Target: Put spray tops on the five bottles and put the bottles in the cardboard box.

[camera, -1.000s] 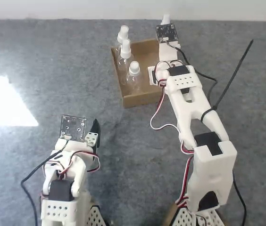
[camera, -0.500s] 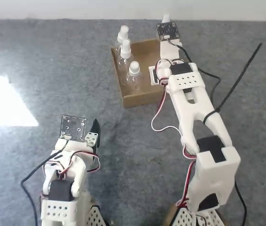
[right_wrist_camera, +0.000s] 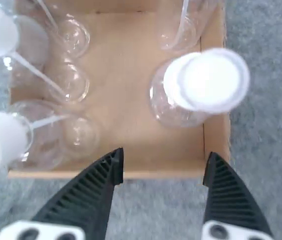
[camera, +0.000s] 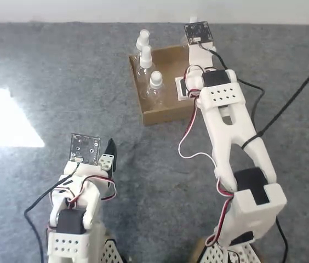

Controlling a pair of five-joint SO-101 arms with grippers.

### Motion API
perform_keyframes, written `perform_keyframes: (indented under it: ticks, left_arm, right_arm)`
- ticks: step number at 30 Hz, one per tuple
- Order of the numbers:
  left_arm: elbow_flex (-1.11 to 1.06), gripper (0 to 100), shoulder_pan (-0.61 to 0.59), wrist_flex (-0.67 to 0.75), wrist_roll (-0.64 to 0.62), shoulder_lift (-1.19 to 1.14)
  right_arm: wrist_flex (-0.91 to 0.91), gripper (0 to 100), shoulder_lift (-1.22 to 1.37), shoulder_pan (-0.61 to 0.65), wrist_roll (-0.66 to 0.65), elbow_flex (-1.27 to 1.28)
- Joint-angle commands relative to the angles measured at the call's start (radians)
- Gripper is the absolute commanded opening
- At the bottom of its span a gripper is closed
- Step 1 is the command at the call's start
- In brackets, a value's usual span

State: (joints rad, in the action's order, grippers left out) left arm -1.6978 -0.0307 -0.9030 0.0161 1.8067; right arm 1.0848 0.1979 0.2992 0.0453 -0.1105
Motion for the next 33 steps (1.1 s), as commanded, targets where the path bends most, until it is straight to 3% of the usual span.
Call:
perform_keyframes:
  ticks: [1, 4, 13, 19, 33]
  left_arm:
    - [0.013, 11, -0.005, -0.005, 0.002, 0.012]
    - [0.013, 11, -0.005, -0.005, 0.002, 0.012]
    - [0.013, 11, -0.005, -0.005, 0.003, 0.012]
    - [0.013, 11, -0.005, -0.005, 0.003, 0.012]
    - [0.013, 11, -0.005, -0.005, 0.003, 0.012]
  right_arm:
    - [0.059, 16.7, -0.102, 0.015, 0.014, -0.035]
    - [0.087, 8.7, -0.122, 0.016, 0.014, -0.035]
    - [0.205, 8.0, -0.208, 0.016, 0.015, -0.035]
    - [0.288, 0.9, -0.305, 0.016, 0.015, -0.02]
    - [0.124, 0.7, -0.845, 0.013, 0.005, 0.502]
